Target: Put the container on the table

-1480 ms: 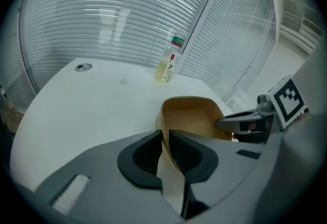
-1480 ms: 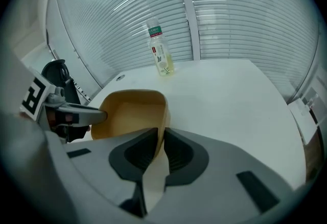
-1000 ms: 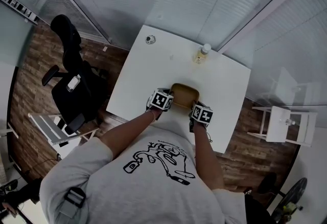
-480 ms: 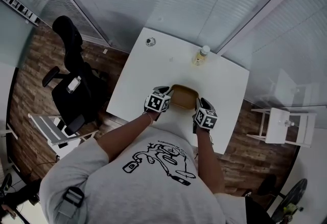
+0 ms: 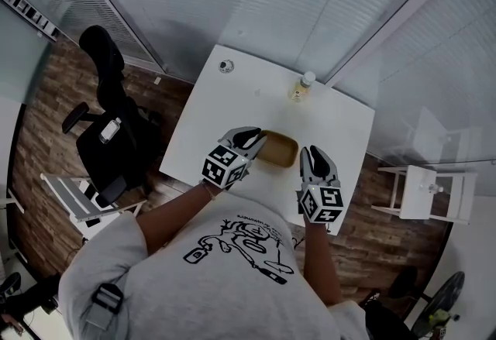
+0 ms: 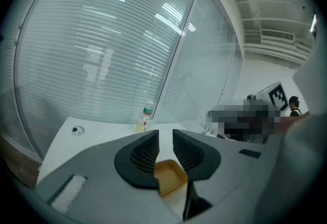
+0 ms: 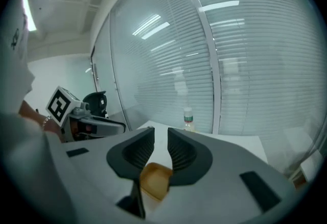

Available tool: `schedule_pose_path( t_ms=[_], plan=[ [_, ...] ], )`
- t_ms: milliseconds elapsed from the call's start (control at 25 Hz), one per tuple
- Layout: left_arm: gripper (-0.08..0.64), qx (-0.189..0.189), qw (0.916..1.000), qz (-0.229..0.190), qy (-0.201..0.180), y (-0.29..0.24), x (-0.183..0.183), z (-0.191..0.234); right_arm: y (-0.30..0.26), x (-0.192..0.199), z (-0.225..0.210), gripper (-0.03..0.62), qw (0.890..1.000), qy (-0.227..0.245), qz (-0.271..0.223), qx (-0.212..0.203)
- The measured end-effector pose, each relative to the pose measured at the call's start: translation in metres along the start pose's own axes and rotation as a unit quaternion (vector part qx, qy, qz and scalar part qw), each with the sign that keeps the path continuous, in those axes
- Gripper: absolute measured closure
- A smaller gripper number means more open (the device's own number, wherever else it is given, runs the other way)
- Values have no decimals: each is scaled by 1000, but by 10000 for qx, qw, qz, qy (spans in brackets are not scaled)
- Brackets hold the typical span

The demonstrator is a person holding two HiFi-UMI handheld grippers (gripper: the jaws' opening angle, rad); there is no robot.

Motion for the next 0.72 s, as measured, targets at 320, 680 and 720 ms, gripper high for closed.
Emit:
schedule_pose_path(
  t_ms=[320,680,720],
  plan=[
    [482,487,9941,-856,-461,48,-70,-47,52,-85,34,520,9944,534,-871,-278],
    [483,579,9821,-1612,-781,98,-123,-80,90,-133,62,528,9870,799,-1342,-374],
    [483,528,9814,-1670,-785,102,-126,-81,92,-136,64,528,9866,814,-1370,-354]
  ],
)
Point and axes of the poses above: the fingertips, and each gripper's own axes: y backward along the fingers, z to its left, x out of its underside, the point moved 8 cm from there along y, backward along the fingers, and after that the axes turned 3 degrees about y, right-handed, at the moved point
